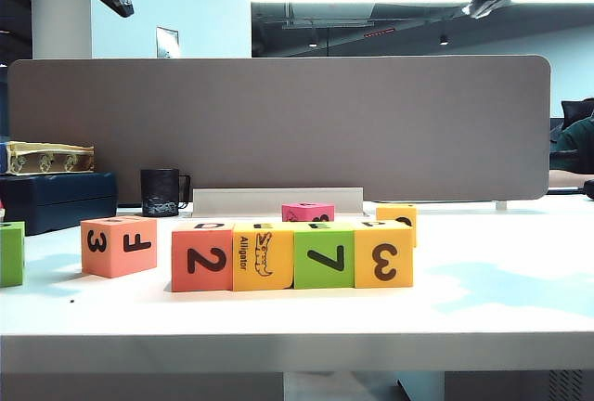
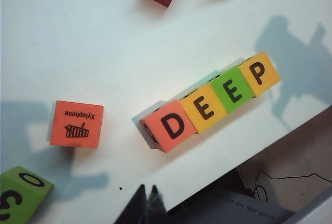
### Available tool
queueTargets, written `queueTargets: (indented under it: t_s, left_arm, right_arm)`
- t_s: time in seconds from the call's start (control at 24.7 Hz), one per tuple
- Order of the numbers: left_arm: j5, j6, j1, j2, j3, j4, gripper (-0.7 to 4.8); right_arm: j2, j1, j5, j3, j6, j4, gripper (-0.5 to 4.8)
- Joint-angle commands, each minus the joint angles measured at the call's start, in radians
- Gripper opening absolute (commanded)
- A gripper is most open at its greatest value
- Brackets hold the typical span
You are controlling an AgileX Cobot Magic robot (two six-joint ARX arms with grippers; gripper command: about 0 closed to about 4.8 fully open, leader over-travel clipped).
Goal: Select the appropriate blocks from the scattered letter blocks on the table and arrange them in a row to spell out "DEEP".
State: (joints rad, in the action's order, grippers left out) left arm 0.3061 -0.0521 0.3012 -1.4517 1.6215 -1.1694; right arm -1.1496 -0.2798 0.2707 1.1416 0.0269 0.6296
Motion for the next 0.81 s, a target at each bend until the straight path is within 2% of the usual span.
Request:
queueTargets:
  t_s: [0.04, 0.45, 0.57, 0.81]
  left_arm:
    - [0.004, -0.001, -0.001, 0.005, 0.002, 0.008, -0.06]
    - [0.004, -0.001, -0.001, 0.005, 0.002, 0.009, -0.06]
    - [0.004, -0.001, -0.001, 0.005, 0.002, 0.009, -0.06]
    - [0.004, -0.001, -0.001, 0.005, 0.002, 0.011, -0.06]
  right_arm:
    - [0.027, 0.010, -0.036, 0.003, -0.004, -0.014, -0.01]
    - [0.141, 0.140, -0.037, -0.073, -0.008, -0.093, -0.01]
    - [0.211, 0.192, -0.043, -0.168, -0.008, -0.169, -0.01]
    - [0.328, 0.246, -0.126, -0.344, -0.008, -0.262, -0.01]
